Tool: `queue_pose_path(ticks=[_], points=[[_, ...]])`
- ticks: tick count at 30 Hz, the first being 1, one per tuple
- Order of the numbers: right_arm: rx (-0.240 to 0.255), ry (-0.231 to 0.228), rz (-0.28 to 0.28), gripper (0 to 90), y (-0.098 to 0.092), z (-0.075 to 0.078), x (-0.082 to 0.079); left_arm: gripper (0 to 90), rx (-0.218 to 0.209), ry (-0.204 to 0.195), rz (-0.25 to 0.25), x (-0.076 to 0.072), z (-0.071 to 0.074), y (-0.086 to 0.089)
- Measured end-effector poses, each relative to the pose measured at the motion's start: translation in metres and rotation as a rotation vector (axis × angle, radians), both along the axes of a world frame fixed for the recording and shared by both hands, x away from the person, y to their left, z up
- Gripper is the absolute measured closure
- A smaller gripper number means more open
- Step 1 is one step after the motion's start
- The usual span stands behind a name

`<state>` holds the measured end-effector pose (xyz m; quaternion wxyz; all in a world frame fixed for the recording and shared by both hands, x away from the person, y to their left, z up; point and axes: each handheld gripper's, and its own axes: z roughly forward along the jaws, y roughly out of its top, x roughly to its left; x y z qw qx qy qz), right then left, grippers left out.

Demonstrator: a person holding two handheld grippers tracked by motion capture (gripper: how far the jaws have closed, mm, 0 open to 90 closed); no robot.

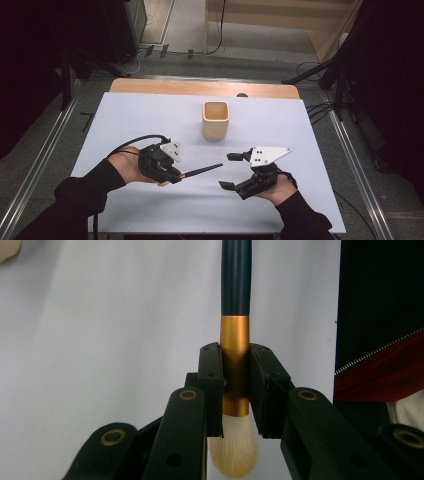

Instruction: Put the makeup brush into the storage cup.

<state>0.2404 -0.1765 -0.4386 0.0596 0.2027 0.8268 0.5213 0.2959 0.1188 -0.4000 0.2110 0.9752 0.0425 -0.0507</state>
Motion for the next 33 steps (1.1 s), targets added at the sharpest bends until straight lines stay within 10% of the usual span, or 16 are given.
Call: queue_pose_path(ticks=[22,33], points=[[-0.139,0.134,0.139,27.8,0.044,-0.009,0.019,78.0,0.256,0.0,-0.181,0.004,0.004,-0.022],[-0.152,0.143,0.176,34.1,0.058,-0.017,0.022,78.0,0.312,0.037,-0.26,-0.003,0.009,-0.037]])
